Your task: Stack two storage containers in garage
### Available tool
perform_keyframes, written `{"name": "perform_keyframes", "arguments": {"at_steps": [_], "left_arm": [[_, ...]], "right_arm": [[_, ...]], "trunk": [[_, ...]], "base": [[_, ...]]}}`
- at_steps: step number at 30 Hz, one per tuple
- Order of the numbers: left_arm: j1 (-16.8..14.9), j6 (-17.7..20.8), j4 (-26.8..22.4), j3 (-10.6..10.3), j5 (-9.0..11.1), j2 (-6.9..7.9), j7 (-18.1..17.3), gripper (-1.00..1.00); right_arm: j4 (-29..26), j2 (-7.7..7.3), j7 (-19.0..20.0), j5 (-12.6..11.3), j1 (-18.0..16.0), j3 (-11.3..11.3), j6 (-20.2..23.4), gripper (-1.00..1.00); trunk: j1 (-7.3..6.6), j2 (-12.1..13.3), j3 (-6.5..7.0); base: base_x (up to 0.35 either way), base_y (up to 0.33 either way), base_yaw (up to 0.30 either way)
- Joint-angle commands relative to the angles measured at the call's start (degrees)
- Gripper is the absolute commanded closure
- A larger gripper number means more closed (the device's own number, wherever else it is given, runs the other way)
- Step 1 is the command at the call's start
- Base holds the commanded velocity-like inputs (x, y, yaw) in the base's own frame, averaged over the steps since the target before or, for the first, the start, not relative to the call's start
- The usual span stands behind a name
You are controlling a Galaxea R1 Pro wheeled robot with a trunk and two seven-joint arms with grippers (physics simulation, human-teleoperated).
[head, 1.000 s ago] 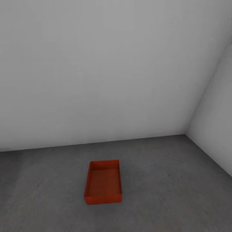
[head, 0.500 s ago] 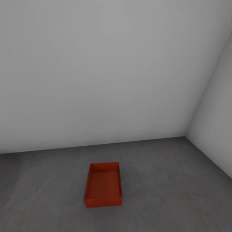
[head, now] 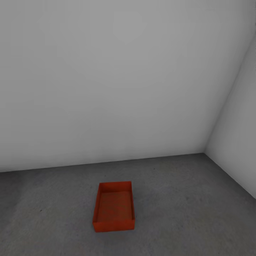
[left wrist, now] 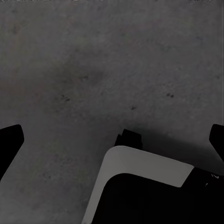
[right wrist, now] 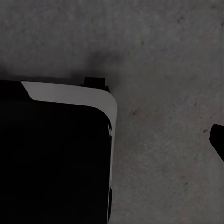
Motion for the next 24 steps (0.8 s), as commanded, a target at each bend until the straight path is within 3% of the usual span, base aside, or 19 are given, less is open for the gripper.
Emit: {"name": "perform_keyframes", "arguments": {"at_steps": [1,24], "left_arm": [[-0.02,-0.11,0.00,-0.49,0.48,0.00,0.14,-1.00],[-0.02,-0.11,-0.01,-0.49,0.48,0.00,0.14,-1.00]], "right_arm": [[0.19,0.06,-0.02,-0.55,-0.06,0.49,-0.32,-1.00],[0.07,-0.30,-0.68,-0.64,-0.02,0.61,-1.04,-1.00]], "trunk": [[0.00,-0.04,0.03],[0.00,-0.04,1.37]], "base": [[0.000,0.000,0.000],[0.000,0.000,0.000]]}}
